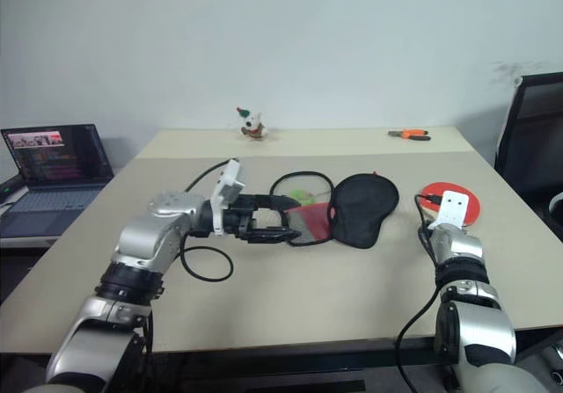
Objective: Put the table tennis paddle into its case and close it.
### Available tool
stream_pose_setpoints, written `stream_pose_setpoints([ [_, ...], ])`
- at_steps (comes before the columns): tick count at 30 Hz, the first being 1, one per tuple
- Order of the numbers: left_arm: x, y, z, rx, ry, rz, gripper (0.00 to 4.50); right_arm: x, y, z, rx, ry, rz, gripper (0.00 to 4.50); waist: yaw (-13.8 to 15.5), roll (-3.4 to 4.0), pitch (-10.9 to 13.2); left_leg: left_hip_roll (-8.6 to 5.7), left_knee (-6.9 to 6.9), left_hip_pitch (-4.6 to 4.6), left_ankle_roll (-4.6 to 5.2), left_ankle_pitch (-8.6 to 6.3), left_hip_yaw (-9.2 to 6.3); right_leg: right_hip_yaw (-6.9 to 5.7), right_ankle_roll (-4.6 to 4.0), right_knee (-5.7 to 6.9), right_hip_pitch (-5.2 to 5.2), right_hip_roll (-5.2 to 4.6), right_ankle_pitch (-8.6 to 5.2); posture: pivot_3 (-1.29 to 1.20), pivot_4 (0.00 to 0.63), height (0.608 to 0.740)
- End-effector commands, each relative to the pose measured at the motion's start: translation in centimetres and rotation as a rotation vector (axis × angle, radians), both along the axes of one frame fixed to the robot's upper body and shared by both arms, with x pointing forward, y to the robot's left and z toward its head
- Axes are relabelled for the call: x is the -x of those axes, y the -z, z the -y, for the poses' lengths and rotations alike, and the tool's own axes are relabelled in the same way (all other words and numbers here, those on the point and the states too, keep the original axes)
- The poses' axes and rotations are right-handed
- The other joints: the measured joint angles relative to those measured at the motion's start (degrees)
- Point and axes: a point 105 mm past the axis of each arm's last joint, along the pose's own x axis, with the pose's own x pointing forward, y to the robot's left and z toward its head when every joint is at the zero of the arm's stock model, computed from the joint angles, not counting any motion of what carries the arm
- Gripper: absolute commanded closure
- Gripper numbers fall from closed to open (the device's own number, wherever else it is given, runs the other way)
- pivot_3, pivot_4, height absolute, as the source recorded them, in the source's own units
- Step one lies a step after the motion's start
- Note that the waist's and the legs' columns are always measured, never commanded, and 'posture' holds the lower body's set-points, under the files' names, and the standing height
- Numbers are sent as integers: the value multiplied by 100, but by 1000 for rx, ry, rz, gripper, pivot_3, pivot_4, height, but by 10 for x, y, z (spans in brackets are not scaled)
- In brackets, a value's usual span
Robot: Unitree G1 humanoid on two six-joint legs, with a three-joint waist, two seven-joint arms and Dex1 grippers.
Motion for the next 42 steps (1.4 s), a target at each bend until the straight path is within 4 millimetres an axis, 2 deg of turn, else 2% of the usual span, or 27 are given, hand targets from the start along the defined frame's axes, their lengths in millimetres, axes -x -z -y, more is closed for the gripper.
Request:
stream_pose_setpoints([
  [1, 5, -14, -6, 21, -19, 59, 539, 1, -12, 16, 27, 52, 46, 2684, 23, 0, 0, -1, 2, -1, 1, 0, 0, 0, 2, 0, 0, -1, 1, 0, 150, 740],
  [2, 5, -13, -7, 22, -24, 58, 539, 0, -13, 16, 29, 53, 51, 3019, 32, 0, 0, -1, 6, -2, 1, 0, -2, -1, 3, 0, 0, -1, 2, 0, 150, 740],
  [4, 6, -12, -8, 24, -30, 56, 539, 0, -14, 16, 33, 55, 59, 3391, 53, -1, 1, -3, 9, -6, 1, 0, -3, -2, 4, 0, -1, -3, 2, 0, 150, 740],
  [9, 10, -9, -11, 40, -57, 37, 539, -3, -41, 21, 104, 62, 164, 3389, 46, 1, 2, -4, 7, -10, 1, 0, -1, 0, 4, -2, -6, -4, 2, 0, 150, 740],
  [13, 14, -7, -15, 52, -83, 23, 539, -4, -72, 0, 136, -9, 269, 3389, 32, 10, 8, -3, -8, -14, 1, 0, -1, 0, 0, -1, -17, -4, 0, 0, 150, 740],
  [16, 16, -6, -18, 63, -102, 13, 539, 4, -82, -23, 108, -62, 302, 3389, 1, 11, 8, 3, -18, -25, 1, 0, -5, 10, -6, 2, -43, -2, -4, 0, 150, 740],
  [22, 20, -3, -20, 85, -126, -4, 539, 25, -72, -106, -27, -238, 278, 3389, -11, 13, 7, 32, -25, -23, 0, 0, -22, 5, -15, 6, -48, 4, -6, 0, 150, 740],
  [25, 22, -2, -22, 86, -135, -7, 539, 27, -65, -130, -72, -270, 258, 3389, 29, 14, 8, 36, -24, -22, -2, 1, -26, 0, -28, 9, -49, 14, 0, 0, 150, 740],
  [31, 20, -1, -30, 80, -173, -2, 539, 13, -64, -149, -90, -289, 257, 3389, 93, 14, 8, 22, -23, -27, -2, 1, -27, -3, -28, -1, -48, 18, 1, 0, 150, 740],
  [37, 21, -2, -32, 80, -190, 1, 539, -2, -48, -149, -80, -289, 216, 3389, 60, 14, 8, 23, -24, -26, -1, 1, -22, -3, -28, 1, -49, 16, 0, 0, 150, 740],
  [42, 21, -2, -33, 78, -198, 2, 539, -9, -46, -152, -74, -297, 207, 3389, 42, 14, 8, 23, -24, -26, -1, 1, -18, -1, -28, 2, -50, 17, 1, 0, 150, 740],
])
